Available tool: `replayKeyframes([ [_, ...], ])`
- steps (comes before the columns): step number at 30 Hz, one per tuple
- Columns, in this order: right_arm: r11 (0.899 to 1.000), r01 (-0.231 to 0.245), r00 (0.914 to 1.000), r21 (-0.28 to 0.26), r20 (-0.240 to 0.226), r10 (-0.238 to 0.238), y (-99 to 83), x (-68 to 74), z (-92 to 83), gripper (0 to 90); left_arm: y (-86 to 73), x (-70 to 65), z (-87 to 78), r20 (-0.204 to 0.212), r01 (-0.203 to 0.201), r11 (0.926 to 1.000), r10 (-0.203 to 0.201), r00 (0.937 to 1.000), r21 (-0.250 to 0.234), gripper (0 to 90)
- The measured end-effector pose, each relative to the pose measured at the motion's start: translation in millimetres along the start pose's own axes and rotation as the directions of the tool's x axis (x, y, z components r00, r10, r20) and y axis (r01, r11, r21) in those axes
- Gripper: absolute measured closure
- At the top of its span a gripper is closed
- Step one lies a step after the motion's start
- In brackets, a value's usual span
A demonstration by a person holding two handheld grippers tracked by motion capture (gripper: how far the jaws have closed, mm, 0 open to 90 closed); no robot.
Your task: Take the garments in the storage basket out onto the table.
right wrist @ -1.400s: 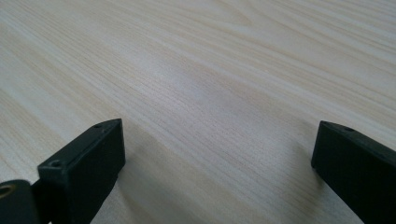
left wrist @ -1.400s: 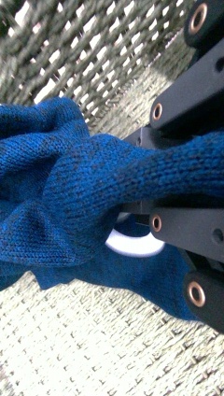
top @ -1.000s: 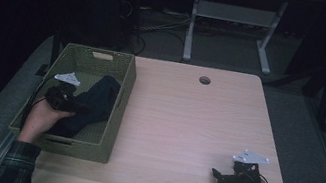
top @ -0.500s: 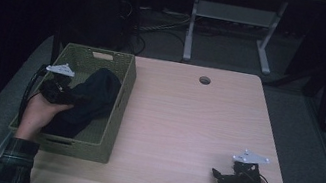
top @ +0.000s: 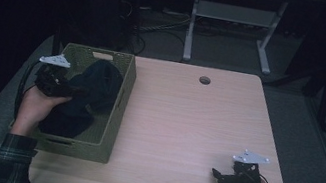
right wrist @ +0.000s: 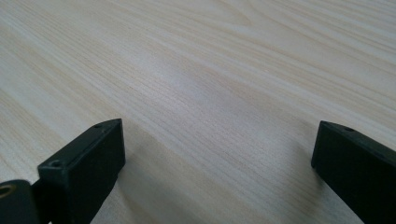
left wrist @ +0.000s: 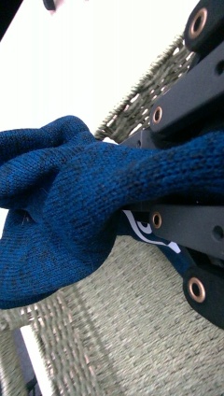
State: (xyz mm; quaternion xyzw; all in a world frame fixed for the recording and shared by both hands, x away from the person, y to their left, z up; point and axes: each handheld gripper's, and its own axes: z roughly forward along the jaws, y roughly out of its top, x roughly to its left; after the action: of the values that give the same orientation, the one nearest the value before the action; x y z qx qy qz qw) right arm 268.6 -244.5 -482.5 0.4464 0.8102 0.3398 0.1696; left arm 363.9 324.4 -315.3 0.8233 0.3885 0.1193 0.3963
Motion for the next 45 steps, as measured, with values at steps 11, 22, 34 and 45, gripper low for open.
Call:
replayKeyframes([
  [11, 1.000, 0.001, 1.0000, -0.001, 0.001, -0.001, 0.1, -0.1, 0.0, 2.4, 15.5, -3.8, -17.1, -0.015, -0.020, 0.9988, 0.019, 0.9997, -0.045, 78.8],
  [22, 1.000, 0.000, 1.0000, -0.001, -0.002, 0.000, 0.1, 0.0, -0.2, 2.3, 35.1, -8.8, -31.7, -0.007, -0.034, 0.9960, 0.033, 0.9994, -0.083, 78.8],
  [34, 1.000, 0.002, 1.0000, -0.002, -0.001, -0.002, 0.0, -0.1, -0.1, 2.4, 62.9, -21.8, -44.2, 0.014, -0.071, 0.9895, 0.074, 0.9972, -0.126, 78.8],
  [45, 1.000, 0.003, 1.0000, -0.001, 0.000, -0.003, 0.0, -0.1, -0.2, 2.3, 81.4, -39.3, -40.1, 0.053, -0.093, 0.9839, 0.102, 0.9934, -0.153, 78.8],
])
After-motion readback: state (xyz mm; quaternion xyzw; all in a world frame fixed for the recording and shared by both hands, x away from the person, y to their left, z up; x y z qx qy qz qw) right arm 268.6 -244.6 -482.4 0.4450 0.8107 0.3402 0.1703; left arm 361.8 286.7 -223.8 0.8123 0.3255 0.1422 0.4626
